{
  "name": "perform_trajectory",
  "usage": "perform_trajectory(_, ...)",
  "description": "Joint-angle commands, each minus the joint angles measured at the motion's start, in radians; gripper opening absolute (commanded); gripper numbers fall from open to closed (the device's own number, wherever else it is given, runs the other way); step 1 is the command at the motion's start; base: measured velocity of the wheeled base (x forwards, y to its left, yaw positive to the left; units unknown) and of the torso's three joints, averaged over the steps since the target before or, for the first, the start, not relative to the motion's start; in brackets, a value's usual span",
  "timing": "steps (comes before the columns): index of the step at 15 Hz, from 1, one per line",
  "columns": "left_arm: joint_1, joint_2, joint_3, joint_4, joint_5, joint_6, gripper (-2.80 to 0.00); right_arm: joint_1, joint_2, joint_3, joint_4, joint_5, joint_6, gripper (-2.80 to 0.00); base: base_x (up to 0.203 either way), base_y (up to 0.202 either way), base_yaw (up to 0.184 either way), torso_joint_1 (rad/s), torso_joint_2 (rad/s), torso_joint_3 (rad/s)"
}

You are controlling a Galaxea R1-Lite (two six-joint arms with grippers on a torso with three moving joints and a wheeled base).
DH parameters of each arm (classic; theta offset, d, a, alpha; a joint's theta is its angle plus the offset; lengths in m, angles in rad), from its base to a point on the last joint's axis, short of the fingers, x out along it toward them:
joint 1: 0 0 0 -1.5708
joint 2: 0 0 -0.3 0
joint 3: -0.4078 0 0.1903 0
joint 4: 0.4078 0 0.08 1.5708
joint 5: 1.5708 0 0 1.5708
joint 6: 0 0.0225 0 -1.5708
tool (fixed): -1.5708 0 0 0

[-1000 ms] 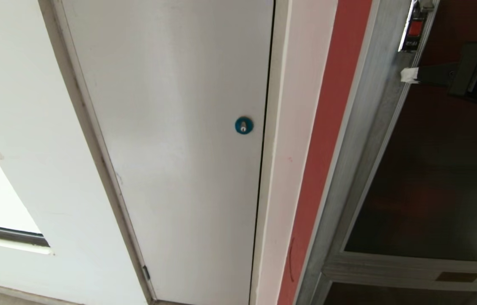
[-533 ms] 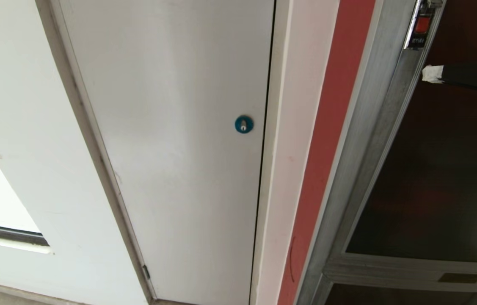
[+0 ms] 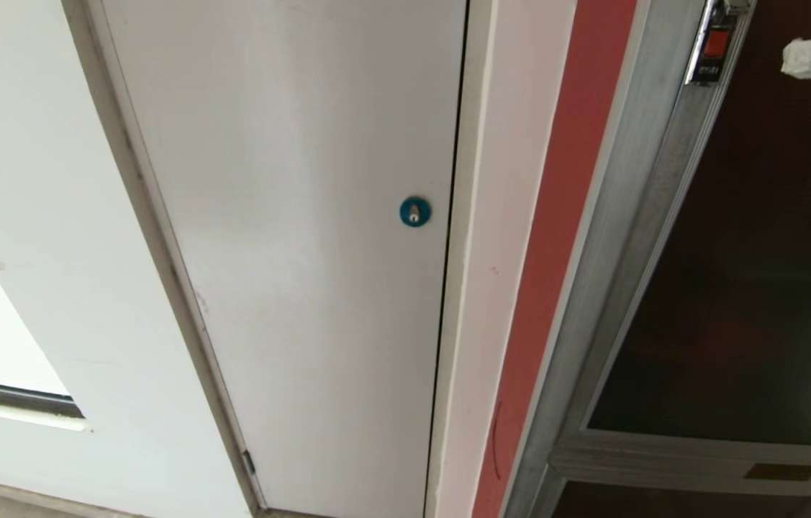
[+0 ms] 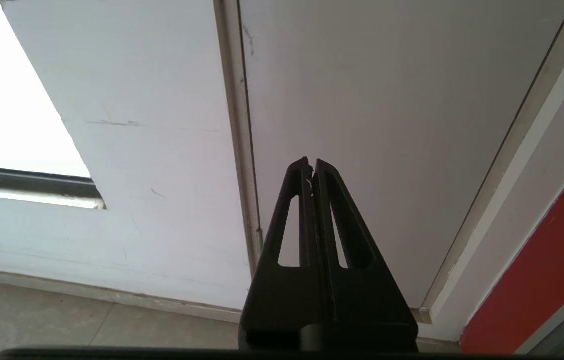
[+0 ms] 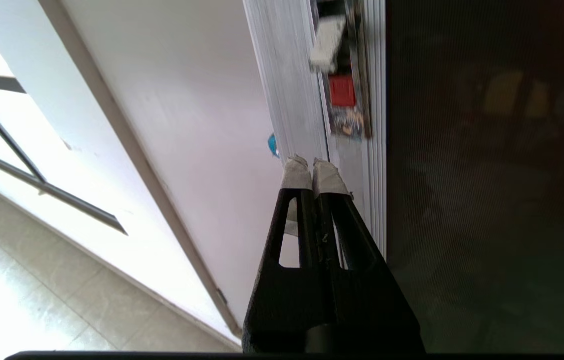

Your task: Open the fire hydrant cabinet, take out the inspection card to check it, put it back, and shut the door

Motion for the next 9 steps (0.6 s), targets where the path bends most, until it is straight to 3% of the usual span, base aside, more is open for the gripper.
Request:
perform_trajectory(1,0.000,0.000,0.006,-0.001,0.001,0.000,-2.80,0.001,0.013,-0.069,0.024,0.001,0.000,-2.80,0.000,0.000,0.000,0.000,0.00,0.000)
perform_trajectory(5,0.000,0.000,0.006,-0.001,0.001,0.000,-2.80,0.001,0.069,-0.200,0.089,0.002,0.000,-2.80,0.000,0.000,0.000,0.000,0.00,0.000)
perform_trajectory(9,0.000,0.001,0.006,-0.001,0.001,0.000,-2.80,0.018,0.113,-0.248,0.105,0.001,0.000,-2.80,0.000,0.000,0.000,0.000,0.00,0.000)
